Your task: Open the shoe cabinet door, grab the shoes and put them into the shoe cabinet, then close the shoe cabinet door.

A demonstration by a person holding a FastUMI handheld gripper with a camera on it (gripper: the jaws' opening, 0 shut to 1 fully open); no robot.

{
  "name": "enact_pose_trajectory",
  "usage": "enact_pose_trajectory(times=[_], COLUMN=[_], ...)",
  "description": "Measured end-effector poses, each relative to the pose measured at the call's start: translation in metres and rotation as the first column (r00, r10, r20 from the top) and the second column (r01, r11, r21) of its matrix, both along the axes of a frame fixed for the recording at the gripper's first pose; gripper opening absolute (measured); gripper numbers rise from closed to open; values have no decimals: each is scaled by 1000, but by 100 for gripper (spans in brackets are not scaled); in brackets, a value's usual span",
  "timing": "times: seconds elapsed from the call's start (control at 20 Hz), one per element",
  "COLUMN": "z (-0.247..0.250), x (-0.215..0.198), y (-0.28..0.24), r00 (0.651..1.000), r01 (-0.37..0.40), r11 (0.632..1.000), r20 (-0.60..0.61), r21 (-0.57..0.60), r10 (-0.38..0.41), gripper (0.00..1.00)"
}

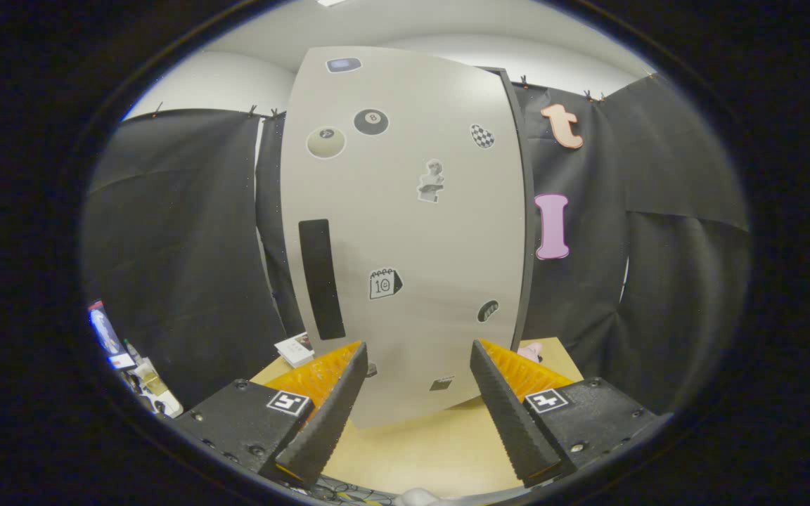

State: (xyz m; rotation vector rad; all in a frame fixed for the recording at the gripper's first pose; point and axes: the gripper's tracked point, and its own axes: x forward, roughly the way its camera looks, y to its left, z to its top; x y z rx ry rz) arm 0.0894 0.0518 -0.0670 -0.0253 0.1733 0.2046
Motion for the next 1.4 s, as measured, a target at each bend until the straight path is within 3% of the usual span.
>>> enact_pose_trajectory(times=[0.45, 0.85, 1.4], z=[31, 52, 45], x=[-29, -73, -109], y=[0, -21, -47], r00=[998, 986, 967], r01=[34, 132, 214], r11=[999, 990, 976], r20=[45, 94, 136], r21=[34, 50, 36], r10=[-35, -136, -217], gripper=[97, 97, 97])
